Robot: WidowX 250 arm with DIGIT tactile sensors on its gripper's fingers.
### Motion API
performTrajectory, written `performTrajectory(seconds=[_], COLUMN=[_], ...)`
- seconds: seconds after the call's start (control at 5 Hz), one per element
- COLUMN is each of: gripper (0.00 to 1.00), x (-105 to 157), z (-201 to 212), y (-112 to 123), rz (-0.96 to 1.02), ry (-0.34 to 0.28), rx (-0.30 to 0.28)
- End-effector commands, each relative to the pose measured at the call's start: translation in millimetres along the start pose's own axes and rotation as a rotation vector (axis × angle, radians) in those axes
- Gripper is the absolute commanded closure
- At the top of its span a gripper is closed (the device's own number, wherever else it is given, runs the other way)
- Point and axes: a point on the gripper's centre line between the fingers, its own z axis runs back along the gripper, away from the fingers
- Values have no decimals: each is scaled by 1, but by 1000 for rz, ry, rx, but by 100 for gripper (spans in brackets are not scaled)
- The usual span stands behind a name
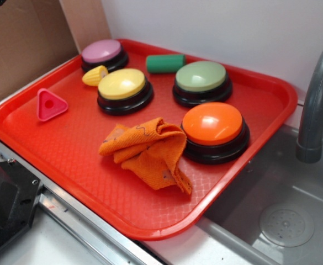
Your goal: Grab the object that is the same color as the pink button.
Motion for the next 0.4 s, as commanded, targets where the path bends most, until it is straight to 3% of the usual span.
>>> performTrajectory(seconds=[0.0, 0.2], gripper=[0, 0], x=[0, 0], z=[0, -7], y=[0, 16], rz=[0, 170], ry=[0, -75], rx=[0, -25])
